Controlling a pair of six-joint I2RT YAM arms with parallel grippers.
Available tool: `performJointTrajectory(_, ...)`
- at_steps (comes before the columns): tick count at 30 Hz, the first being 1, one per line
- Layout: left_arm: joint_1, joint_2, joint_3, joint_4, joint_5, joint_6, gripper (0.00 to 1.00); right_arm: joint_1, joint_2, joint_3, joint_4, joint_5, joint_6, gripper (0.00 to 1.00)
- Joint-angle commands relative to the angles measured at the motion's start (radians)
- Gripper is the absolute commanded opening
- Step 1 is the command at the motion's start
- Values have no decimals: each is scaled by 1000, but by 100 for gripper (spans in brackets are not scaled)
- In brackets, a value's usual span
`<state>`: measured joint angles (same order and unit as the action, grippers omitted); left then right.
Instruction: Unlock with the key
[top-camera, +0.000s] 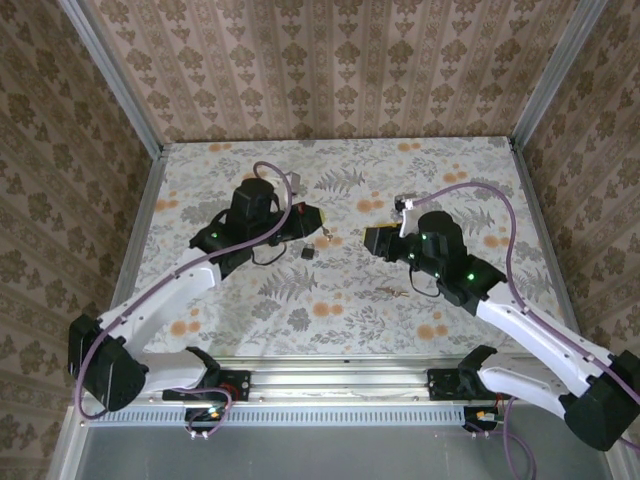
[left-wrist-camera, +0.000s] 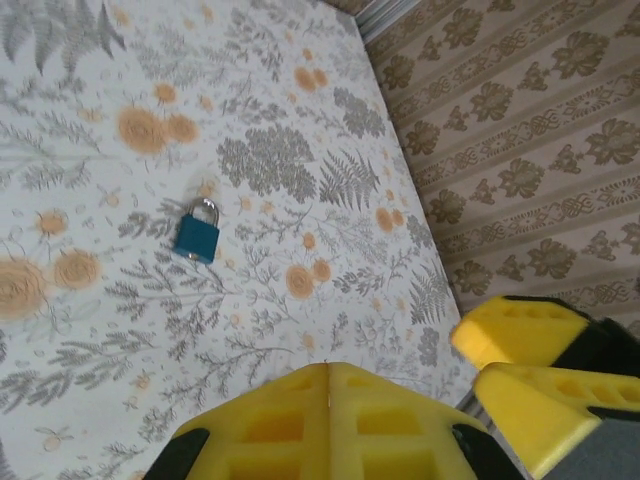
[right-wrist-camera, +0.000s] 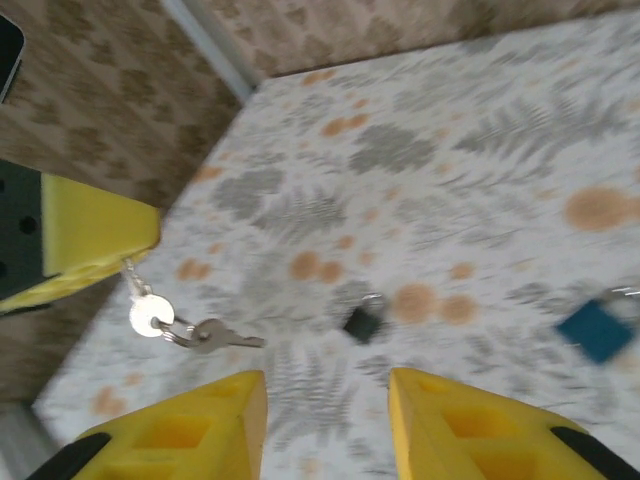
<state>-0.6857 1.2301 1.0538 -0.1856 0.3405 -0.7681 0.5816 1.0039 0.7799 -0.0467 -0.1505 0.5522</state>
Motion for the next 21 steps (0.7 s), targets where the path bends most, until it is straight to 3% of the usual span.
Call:
performJointTrajectory(1, -8, -46, -3, 57, -12, 84, 0, -24, 42, -2, 203, -255, 228, 37)
performJointTrajectory(6, -30, -58, -21, 164, 35, 61, 0, -40, 82, -58, 463, -310, 436, 53)
performJointTrajectory(12, -55, -60, -19, 243, 77, 47, 0, -45, 95, -89, 607, -349, 525, 49)
performJointTrajectory(17, -60, -58, -28, 301, 93, 18, 0, -46, 91, -106, 659, -367, 546, 55)
performJointTrajectory(21, -63, -58, -45, 356, 107, -17, 0, -48, 101, -97, 699, -402, 564, 50)
